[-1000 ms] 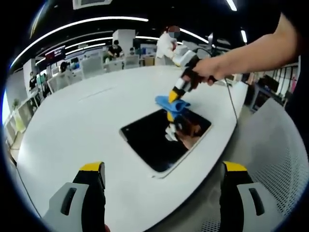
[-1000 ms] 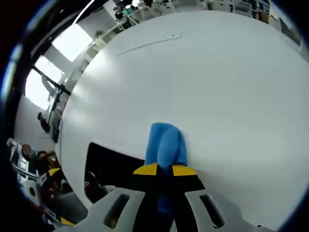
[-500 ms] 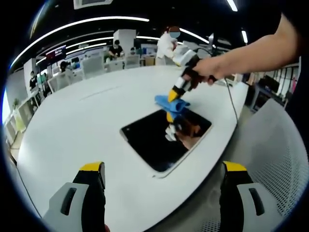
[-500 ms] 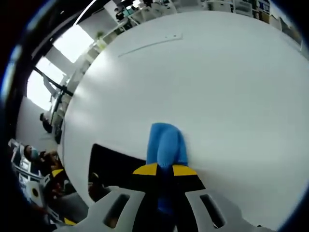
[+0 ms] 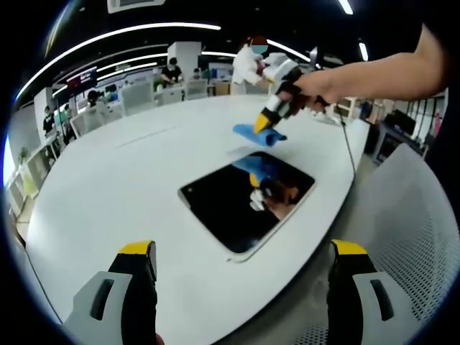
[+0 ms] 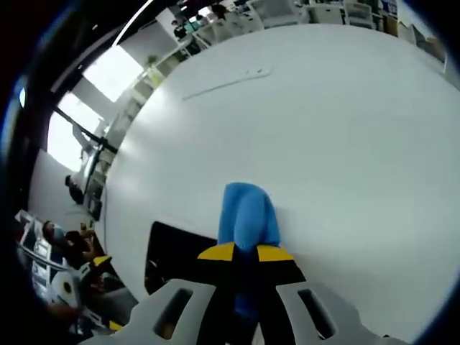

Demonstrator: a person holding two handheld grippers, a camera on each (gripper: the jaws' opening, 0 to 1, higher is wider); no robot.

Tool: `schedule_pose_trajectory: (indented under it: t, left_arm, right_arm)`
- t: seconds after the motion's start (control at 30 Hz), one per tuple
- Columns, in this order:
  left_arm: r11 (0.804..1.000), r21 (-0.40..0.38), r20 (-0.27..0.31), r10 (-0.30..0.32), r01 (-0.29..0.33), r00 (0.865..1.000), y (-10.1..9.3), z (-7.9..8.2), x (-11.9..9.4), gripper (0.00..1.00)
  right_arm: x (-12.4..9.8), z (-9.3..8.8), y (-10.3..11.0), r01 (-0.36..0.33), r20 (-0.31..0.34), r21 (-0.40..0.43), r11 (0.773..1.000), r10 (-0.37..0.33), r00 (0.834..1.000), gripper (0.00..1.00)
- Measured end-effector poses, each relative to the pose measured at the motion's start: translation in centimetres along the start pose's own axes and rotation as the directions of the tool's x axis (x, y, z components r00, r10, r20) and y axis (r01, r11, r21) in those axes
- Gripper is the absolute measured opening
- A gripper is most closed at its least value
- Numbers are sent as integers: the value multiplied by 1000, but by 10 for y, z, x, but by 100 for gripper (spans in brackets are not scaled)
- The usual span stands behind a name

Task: Wipe the mirror surface with the cleaning cloth until all visible marks leave the cleaned area.

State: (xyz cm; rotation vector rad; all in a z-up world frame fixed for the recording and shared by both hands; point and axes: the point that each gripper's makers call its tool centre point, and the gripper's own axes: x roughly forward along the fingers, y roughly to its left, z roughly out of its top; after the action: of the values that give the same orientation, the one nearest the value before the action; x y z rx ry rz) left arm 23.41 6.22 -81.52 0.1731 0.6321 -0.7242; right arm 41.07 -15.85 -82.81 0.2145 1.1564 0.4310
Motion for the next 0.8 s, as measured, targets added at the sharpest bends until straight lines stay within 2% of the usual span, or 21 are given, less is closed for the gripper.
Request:
schedule_pose_trajectory:
  t: [0.47,0.8]
  left_arm:
    - [1000,2,-3,-1,1,1000,0,-1,0,100]
    - [1000,2,-10,-6,6,1000,0,-2,1,100]
  right_arm:
    - [-33,-15,-53,62,12,38,997,-62,998,4]
    - [-44,-28,-72,86,1,55,995,-86,996,4]
